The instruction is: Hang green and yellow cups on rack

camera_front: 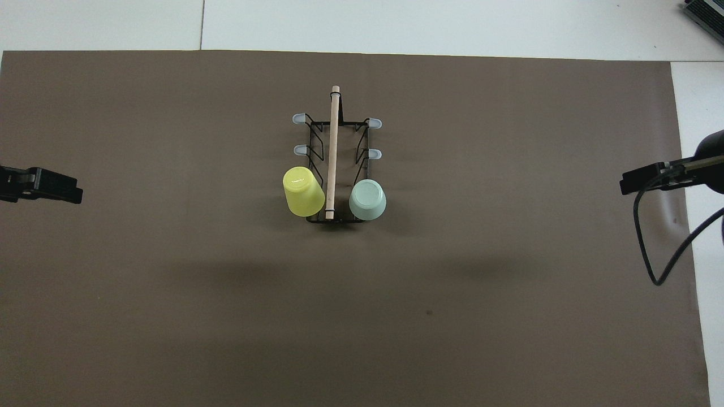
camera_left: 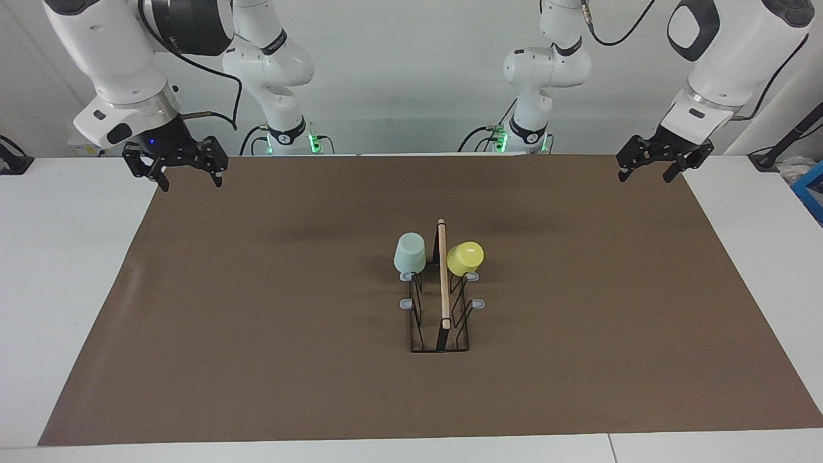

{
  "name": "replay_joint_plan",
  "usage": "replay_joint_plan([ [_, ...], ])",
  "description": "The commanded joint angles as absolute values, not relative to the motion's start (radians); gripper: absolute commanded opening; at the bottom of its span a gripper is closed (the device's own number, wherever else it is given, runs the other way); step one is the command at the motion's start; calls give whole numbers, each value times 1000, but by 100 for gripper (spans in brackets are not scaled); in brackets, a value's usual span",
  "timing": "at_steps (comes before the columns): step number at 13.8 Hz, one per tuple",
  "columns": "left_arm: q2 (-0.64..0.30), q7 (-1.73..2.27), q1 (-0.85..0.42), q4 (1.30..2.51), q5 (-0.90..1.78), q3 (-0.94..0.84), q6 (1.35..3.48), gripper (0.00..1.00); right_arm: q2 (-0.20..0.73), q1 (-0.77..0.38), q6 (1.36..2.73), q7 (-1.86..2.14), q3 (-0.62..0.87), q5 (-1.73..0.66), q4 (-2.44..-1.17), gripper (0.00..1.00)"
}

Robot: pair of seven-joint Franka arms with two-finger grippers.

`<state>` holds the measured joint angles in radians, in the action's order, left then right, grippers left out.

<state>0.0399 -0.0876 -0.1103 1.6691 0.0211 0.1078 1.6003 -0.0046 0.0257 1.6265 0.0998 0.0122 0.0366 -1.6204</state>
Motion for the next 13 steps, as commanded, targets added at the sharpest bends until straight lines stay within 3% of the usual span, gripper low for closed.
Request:
replay_joint_plan([
  [1, 57, -74, -115, 1674, 3, 109, 1605, 100, 2, 23, 1675, 67, 12, 21, -1628, 100],
  [13, 55, -97, -120, 1654, 2, 110, 1591, 100, 0, 21, 1675, 41, 20, -28, -1626, 100],
])
